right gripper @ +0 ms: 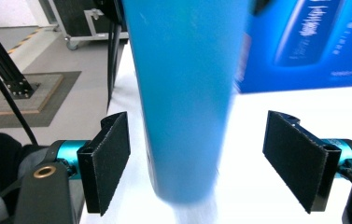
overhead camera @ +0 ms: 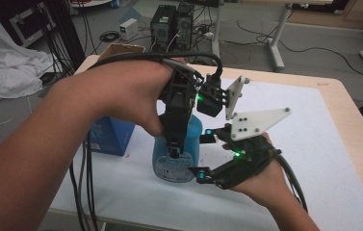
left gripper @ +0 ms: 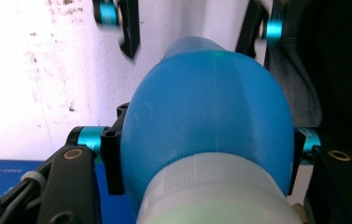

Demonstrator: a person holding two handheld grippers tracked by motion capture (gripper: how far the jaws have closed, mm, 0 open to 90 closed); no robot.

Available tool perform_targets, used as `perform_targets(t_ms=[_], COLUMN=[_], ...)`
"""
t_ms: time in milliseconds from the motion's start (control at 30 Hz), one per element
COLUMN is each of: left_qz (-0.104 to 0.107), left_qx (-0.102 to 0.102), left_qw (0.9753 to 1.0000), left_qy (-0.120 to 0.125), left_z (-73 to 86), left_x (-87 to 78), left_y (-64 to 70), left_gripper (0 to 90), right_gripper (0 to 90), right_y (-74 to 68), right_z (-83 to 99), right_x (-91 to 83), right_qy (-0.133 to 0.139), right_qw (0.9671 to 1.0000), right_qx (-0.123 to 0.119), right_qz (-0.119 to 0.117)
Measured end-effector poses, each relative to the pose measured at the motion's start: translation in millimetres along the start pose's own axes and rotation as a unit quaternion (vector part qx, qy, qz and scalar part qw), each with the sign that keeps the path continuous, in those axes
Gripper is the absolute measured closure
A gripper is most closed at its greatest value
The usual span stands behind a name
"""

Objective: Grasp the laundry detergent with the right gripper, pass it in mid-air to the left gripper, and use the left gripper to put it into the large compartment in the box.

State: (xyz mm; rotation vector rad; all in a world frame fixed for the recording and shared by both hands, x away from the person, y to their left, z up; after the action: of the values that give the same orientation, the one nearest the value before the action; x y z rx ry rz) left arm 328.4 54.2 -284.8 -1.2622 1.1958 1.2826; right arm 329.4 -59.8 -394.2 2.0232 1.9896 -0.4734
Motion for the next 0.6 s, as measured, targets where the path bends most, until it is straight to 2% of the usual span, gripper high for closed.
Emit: perform_targets(t_ms=[67, 100, 167, 233, 267, 300, 367, 500, 533, 600], left_qz=[0.001, 0.000, 0.001, -0.001, -0.003, -0.003, -0.005, -0.005, -0.003, 0.000], left_qx=[-0.003, -0.002, -0.007, -0.009, -0.013, -0.014, -0.022, -0.026, -0.033, -0.044], left_qw=[1.0000, 1.0000, 1.0000, 0.9999, 0.9999, 0.9999, 0.9997, 0.9996, 0.9994, 0.9990], left_qy=[0.003, 0.003, 0.004, 0.006, 0.005, 0.005, 0.007, 0.002, 0.002, 0.001], left_z=[1.6, 2.6, 5.1, 6.0, 8.0, 9.2, 11.8, 16.1, 19.7, 23.9], left_x=[-2.2, -4.0, -9.0, -10.9, -15.5, -17.7, -21.5, -28.1, -33.2, -39.2], left_y=[-0.2, -1.3, -2.4, -2.9, -3.8, -4.4, -5.0, -7.3, -9.3, -12.6], left_gripper=[38.5, 38.4, 38.4, 38.4, 38.4, 38.3, 38.4, 38.3, 38.3, 38.3], right_gripper=[21.6, 21.3, 21.3, 21.2, 19.4, 14.6, 12.6, 12.6, 12.4, 12.3], right_y=[1.3, 3.6, 7.7, 8.6, 10.7, 11.4, 13.6, 15.1, 16.4, 17.2], right_z=[0.8, 1.9, 2.2, 1.9, 0.9, 0.5, -1.5, -5.1, -7.4, -8.9], right_x=[-5.4, -13.7, -30.4, -34.8, -47.2, -50.9, -60.4, -74.3, -82.9, -89.0], right_qy=[-0.002, -0.008, -0.003, -0.002, -0.005, -0.007, -0.014, -0.028, -0.045, -0.061], right_qw=[1.0000, 0.9999, 0.9998, 0.9997, 0.9994, 0.9991, 0.9981, 0.9970, 0.9959, 0.9946], right_qx=[0.000, 0.002, 0.006, 0.007, 0.004, 0.003, 0.000, -0.007, -0.014, -0.019], right_qz=[0.003, 0.006, 0.017, 0.023, 0.035, 0.041, 0.060, 0.072, 0.077, 0.082])
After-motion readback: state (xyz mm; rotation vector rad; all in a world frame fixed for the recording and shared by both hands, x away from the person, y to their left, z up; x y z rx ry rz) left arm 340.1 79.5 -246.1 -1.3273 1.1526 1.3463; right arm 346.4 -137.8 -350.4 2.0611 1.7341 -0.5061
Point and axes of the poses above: each handheld gripper's, and its own axes: x roughly forward along the jaws, z roughly out of its underside, y roughly to its right, the point moved 4 cm from there along x, roughly forward along the jaws, and after that the axes turned 1 degree about -x, right-handed, at the moved point
